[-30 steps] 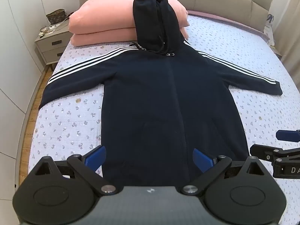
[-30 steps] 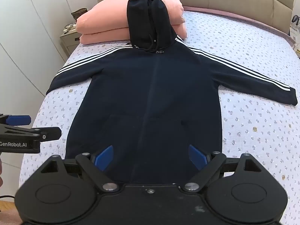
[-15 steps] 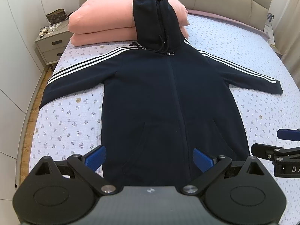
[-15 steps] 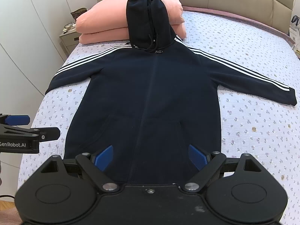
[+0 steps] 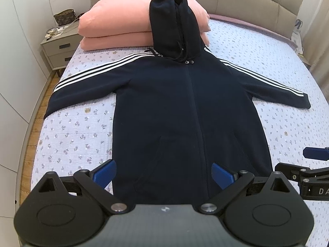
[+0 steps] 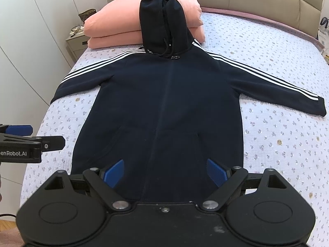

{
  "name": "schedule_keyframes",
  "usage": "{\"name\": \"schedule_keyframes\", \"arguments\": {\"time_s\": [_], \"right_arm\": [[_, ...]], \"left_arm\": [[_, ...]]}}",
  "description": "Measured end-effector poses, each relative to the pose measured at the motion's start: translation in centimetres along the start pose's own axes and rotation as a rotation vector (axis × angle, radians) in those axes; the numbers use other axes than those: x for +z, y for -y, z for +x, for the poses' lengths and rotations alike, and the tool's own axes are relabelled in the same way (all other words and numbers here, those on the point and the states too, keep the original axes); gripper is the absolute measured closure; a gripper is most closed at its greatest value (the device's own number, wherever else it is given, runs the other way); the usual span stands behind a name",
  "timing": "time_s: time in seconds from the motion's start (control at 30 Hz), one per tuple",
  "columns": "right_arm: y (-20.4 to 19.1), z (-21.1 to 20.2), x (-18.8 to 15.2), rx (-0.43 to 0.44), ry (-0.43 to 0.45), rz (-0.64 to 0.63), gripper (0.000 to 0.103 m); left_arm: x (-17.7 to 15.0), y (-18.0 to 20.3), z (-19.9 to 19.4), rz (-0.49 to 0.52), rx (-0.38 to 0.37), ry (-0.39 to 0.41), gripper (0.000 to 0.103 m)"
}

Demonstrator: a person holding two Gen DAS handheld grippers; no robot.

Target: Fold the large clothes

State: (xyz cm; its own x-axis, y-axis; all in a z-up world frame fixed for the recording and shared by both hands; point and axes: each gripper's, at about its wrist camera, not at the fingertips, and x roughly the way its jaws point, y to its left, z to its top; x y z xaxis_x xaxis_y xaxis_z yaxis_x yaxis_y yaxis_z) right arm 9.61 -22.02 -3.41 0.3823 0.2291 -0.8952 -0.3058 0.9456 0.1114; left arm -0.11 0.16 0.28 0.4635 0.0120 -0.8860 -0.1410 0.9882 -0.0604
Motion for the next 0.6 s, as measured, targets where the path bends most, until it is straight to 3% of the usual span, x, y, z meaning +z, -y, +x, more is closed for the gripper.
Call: {"name": "schedule_keyframes", "arguments": {"time_s": [0.6], "right_arm": [[-0.16, 0.25, -0.17, -0.003, -0.004, -0.003, 0.000]], "left_arm": [[-0.11, -0.16, -0.18, -0.016, -0.003, 0.009, 0.003]]}}
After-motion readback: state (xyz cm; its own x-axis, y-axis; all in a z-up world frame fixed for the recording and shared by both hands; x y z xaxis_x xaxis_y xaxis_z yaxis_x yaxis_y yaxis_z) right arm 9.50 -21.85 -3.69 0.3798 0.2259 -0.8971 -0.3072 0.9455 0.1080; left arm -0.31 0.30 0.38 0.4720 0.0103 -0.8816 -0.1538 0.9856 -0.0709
